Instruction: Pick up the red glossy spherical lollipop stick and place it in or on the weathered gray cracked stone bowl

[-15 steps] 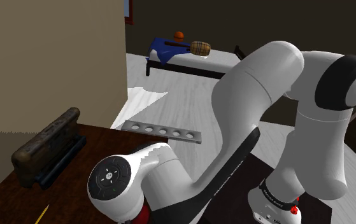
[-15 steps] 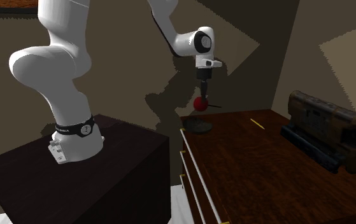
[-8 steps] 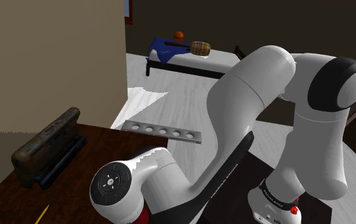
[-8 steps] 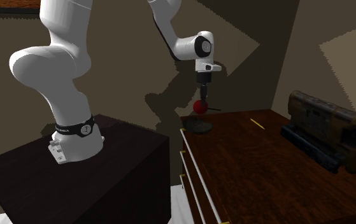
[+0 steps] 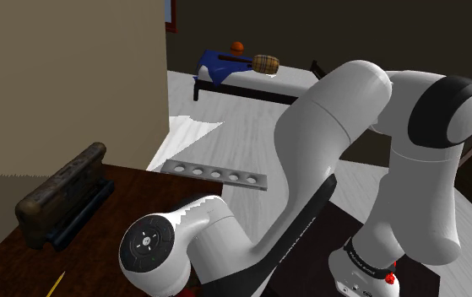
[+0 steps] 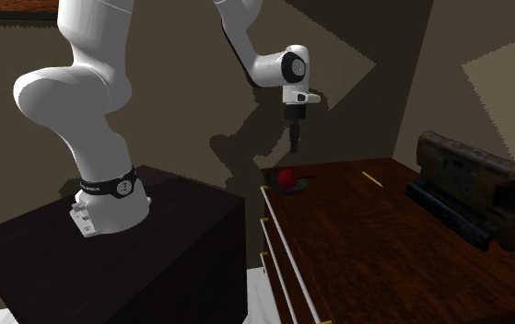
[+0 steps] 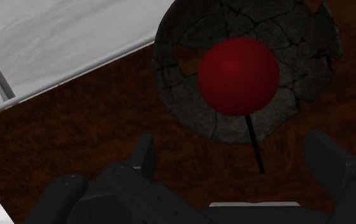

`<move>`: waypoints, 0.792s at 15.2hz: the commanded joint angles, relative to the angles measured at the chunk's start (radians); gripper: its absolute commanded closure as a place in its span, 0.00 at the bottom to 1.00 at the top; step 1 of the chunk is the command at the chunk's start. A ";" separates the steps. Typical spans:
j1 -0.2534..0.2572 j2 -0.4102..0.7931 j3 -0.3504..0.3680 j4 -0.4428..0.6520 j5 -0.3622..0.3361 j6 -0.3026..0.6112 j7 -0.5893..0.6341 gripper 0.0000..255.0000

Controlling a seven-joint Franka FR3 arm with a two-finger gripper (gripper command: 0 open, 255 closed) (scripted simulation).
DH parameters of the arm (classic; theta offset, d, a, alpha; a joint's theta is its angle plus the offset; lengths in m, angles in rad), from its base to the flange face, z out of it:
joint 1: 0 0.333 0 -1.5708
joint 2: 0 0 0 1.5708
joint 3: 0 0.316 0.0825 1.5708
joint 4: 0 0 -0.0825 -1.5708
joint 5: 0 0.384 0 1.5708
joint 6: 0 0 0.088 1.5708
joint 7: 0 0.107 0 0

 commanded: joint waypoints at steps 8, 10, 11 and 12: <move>-0.011 -0.070 0.042 0.039 0.070 -0.093 -0.043 0.00; -0.011 -0.070 0.042 0.039 0.070 -0.093 -0.043 0.00; -0.011 -0.070 0.042 0.039 0.070 -0.093 -0.043 0.00; -0.011 -0.070 0.042 0.039 0.070 -0.093 -0.043 0.00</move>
